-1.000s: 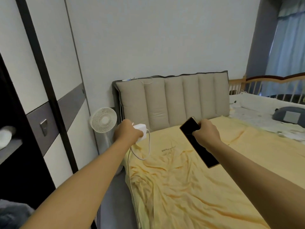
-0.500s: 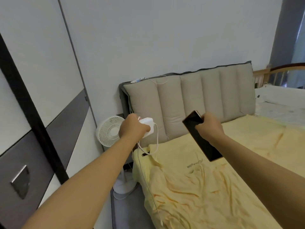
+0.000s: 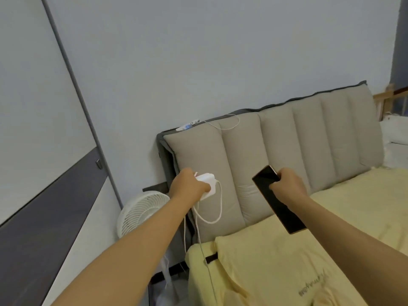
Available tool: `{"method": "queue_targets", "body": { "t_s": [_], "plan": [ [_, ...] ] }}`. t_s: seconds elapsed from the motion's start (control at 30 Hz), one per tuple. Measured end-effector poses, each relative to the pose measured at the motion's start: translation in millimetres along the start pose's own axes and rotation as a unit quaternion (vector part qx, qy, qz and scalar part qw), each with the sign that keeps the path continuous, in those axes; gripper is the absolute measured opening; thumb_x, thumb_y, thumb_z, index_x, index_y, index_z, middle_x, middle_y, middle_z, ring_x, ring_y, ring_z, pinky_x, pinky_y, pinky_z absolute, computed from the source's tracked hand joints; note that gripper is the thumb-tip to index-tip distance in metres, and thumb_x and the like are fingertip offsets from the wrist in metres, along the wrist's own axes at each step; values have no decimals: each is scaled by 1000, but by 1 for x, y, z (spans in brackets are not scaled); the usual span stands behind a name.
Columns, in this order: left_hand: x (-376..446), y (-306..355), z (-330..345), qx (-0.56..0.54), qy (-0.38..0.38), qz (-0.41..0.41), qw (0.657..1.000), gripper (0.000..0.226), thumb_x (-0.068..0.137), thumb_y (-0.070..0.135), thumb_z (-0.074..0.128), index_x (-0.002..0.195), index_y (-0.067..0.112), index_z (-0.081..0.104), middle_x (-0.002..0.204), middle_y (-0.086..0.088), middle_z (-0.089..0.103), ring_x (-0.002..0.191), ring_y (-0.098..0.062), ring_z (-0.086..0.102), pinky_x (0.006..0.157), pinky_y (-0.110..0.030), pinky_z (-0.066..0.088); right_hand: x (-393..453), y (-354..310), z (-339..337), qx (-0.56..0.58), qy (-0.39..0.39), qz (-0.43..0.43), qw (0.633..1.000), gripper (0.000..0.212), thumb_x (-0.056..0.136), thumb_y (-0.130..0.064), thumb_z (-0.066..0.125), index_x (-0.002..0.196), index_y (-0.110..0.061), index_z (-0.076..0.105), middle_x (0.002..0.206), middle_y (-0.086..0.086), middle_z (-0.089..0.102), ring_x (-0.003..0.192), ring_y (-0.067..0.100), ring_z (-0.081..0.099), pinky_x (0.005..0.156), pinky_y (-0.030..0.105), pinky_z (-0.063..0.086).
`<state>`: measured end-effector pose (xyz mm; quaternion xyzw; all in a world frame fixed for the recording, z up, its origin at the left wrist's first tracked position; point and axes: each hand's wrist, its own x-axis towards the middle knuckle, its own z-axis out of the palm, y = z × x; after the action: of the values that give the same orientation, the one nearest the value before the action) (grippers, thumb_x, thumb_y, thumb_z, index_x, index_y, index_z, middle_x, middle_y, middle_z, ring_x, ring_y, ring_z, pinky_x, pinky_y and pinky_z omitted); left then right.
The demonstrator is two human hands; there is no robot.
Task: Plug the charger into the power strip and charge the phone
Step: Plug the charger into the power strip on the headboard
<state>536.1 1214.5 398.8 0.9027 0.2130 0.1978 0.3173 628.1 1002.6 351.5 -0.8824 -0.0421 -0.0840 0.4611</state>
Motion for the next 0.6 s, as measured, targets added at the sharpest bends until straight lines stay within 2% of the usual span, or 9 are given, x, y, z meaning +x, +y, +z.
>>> {"method": "queue_targets", "body": {
  "t_s": [0.1, 0.23, 0.33, 0.47, 0.53, 0.6],
  "plan": [
    [62, 3, 8, -27, 6, 7, 1000, 60, 68, 27, 77, 122, 8, 56, 114, -10, 62, 99, -31, 63, 86, -45, 56, 55, -8, 18, -1, 8, -5, 1000, 17, 88, -3, 55, 105, -3, 53, 95, 16, 60, 82, 29, 60, 67, 39, 52],
    [114, -1, 31, -73, -2, -9, 997, 51, 67, 24, 79, 110, 4, 59, 105, -13, 63, 91, -32, 64, 77, -39, 57, 98, -8, 41, -9, 0, 9, 1000, 16, 89, -3, 54, 104, -2, 52, 94, 16, 60, 79, 27, 57, 66, 39, 50],
    [139, -7, 54, -92, -13, -25, 995, 37, 70, 21, 78, 94, 4, 56, 91, -11, 60, 78, -29, 59, 64, -30, 46, 118, 3, 62, -8, -4, 25, 1000, 17, 88, -2, 53, 105, -2, 52, 95, 16, 60, 79, 27, 58, 68, 39, 52],
    [167, -13, 84, -106, -22, -20, 994, 37, 73, 19, 76, 102, 6, 56, 91, -8, 57, 77, -25, 54, 51, -26, 34, 138, 24, 90, -12, 1, 58, 998, 17, 87, -3, 53, 104, -4, 52, 95, 15, 62, 84, 30, 61, 76, 48, 56],
    [181, -19, 102, -109, -26, -10, 994, 36, 73, 19, 76, 99, 9, 53, 93, -8, 57, 79, -25, 55, 54, -27, 38, 148, 36, 105, -13, 4, 67, 998, 16, 88, -3, 54, 103, -3, 52, 97, 15, 62, 86, 30, 62, 76, 48, 56],
    [195, -28, 124, -109, -39, -1, 993, 35, 72, 20, 76, 96, 11, 52, 95, -8, 59, 84, -28, 58, 67, -33, 47, 160, 51, 123, -12, 11, 77, 997, 15, 87, -2, 55, 102, -2, 54, 97, 16, 63, 86, 31, 62, 74, 45, 56]
  ]
}}
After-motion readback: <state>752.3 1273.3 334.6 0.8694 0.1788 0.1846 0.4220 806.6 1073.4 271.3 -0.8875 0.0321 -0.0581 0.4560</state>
